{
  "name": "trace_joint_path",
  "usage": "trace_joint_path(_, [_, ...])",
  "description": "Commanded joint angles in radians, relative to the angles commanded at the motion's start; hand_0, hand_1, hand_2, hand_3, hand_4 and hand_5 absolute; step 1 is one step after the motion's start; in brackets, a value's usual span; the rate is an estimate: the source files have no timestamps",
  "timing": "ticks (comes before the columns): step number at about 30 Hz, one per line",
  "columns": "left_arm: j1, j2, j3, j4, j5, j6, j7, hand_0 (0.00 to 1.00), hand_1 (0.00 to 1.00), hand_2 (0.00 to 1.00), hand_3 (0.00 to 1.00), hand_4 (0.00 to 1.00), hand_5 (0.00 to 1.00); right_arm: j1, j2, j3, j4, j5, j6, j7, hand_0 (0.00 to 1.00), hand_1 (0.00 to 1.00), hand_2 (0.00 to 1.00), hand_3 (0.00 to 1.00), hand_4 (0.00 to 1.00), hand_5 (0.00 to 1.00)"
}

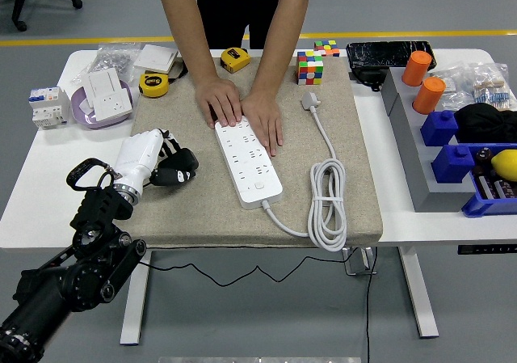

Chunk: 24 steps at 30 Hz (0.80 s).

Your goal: Pick up the plug,place it near the board,insert it into the board,press the button

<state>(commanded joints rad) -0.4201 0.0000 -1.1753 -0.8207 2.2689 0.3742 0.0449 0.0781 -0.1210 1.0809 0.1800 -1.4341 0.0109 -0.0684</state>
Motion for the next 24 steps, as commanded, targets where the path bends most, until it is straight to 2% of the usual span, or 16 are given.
trace_joint_path(3, [-0.003,0.000,0.000,-0.004,0.000,-0.015,0.007,0.404,0.389,0.398,0.453,0.915,0.148,0.001,0.000,0.002,0.000,-0.001,0.000,0.000,0.811,0.720,0.693,0.607,0.888,0.574])
trace_joint_path(4, [-0.005,0.000,0.000,-0.006,0.000,-0.018,0.008,0.396,0.381,0.391,0.447,0.780,0.137,0.001,0.000,0.002,0.000,0.000,0.000,0.000,0.811,0.720,0.693,0.608,0.888,0.574])
trace_joint_path(9, [-0.022,0.010,0.020,-0.024,0.000,-0.035,0.019,0.396,0.381,0.391,0.447,0.780,0.137,-0.001,0.000,0.000,0.000,0.000,0.000,-0.001,0.811,0.720,0.693,0.608,0.888,0.574])
trace_joint_path(10, [-0.030,0.013,0.028,-0.025,0.000,-0.041,0.021,0.393,0.381,0.380,0.436,0.744,0.134,-0.001,-0.001,-0.001,0.000,0.000,0.000,-0.001,0.811,0.720,0.693,0.608,0.888,0.573])
trace_joint_path(18, [-0.122,0.059,0.164,-0.013,0.000,-0.062,0.028,0.391,0.379,0.377,0.432,0.717,0.122,0.001,-0.006,-0.012,0.000,0.005,0.000,-0.001,0.811,0.720,0.693,0.607,0.888,0.574])
trace_joint_path(24, [-0.222,0.089,0.306,-0.004,0.000,-0.081,0.014,0.392,0.383,0.375,0.424,0.704,0.111,0.004,-0.011,-0.011,0.000,0.000,0.001,-0.003,0.812,0.721,0.693,0.607,0.888,0.573])
